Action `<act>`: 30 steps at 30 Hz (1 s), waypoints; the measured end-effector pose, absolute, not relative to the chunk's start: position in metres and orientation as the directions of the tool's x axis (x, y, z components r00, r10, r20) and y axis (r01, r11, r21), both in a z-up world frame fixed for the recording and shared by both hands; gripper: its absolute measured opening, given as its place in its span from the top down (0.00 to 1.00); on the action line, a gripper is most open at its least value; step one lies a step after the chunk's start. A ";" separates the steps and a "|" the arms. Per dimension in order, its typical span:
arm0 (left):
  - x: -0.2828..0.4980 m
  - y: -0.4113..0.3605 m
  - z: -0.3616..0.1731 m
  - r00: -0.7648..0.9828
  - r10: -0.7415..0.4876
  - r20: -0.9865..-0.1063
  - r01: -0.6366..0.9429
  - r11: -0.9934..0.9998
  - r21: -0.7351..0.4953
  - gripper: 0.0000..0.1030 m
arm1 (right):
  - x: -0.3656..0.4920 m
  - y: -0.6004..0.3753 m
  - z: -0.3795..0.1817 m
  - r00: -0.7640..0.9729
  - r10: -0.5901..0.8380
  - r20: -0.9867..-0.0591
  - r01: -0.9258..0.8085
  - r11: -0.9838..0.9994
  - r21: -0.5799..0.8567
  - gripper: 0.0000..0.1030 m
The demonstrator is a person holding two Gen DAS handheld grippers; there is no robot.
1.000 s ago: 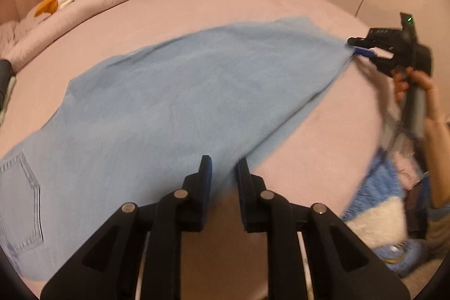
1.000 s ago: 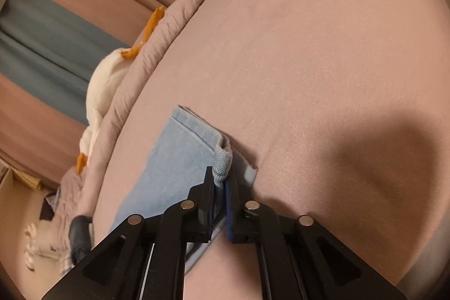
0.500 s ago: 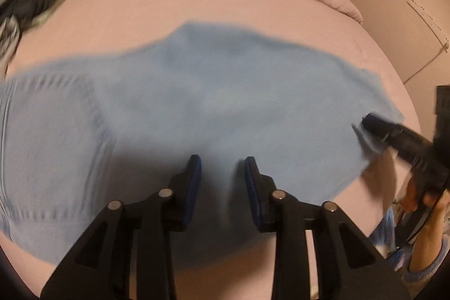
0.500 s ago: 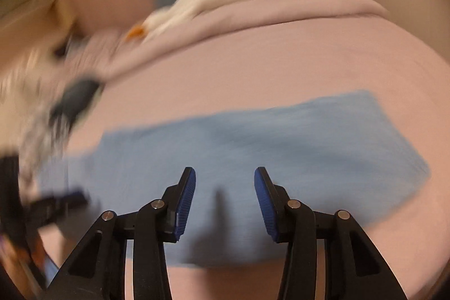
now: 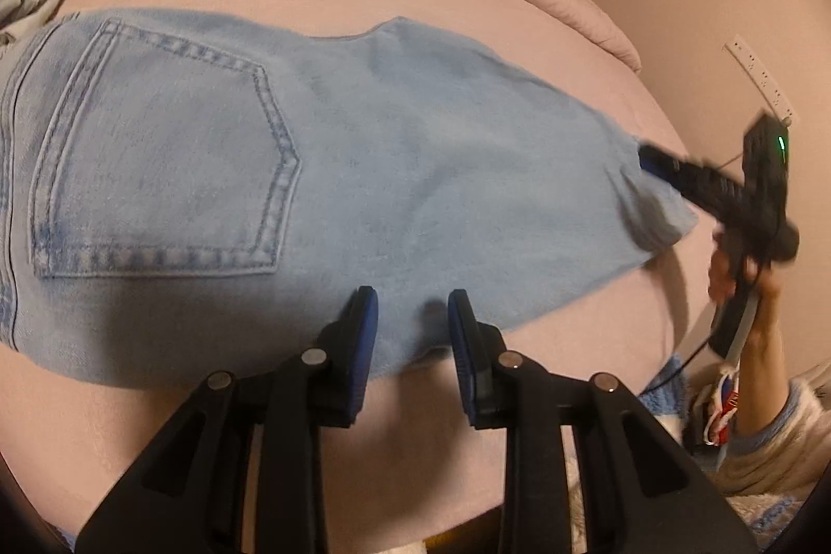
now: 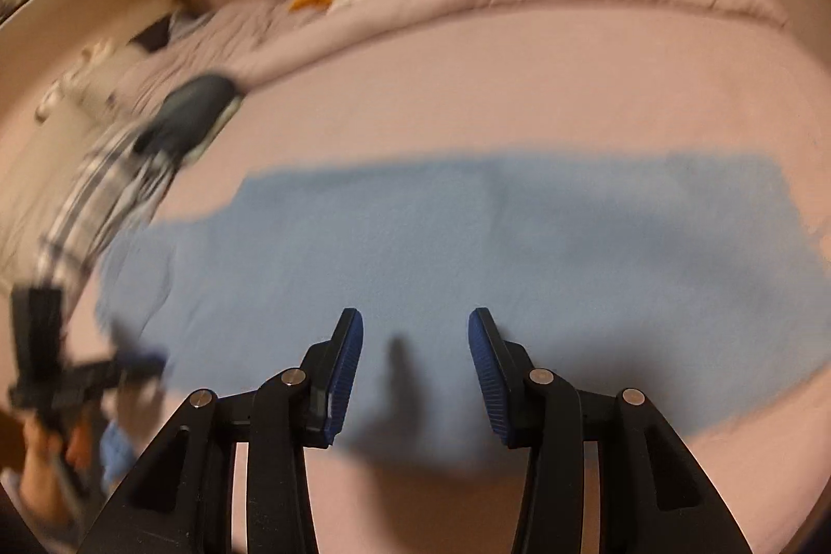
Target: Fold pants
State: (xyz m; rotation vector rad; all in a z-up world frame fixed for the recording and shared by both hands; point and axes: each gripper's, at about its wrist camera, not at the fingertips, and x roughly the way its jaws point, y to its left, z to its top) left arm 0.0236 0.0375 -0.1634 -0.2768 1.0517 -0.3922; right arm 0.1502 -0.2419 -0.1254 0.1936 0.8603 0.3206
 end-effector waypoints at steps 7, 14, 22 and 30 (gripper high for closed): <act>0.022 0.054 -0.165 0.448 -0.471 -0.760 0.143 0.877 -0.459 0.74 | 0.195 -0.261 -0.155 0.587 0.423 -0.691 -0.123 0.890 0.440 0.56; 0.023 0.054 -0.161 0.454 -0.475 -0.754 0.158 0.875 -0.457 0.73 | 0.169 -0.346 -0.170 0.688 0.416 -0.594 0.076 0.773 0.630 0.64; 0.017 0.059 -0.128 0.543 -0.468 -0.697 0.213 0.880 -0.424 0.69 | 0.108 -0.414 -0.149 0.727 0.051 -0.685 0.362 0.818 0.446 0.63; 0.059 0.096 -0.109 0.657 -0.288 -0.697 0.066 0.943 -0.327 0.56 | 0.079 -0.330 -0.115 0.750 0.152 -0.644 0.138 0.916 0.377 0.61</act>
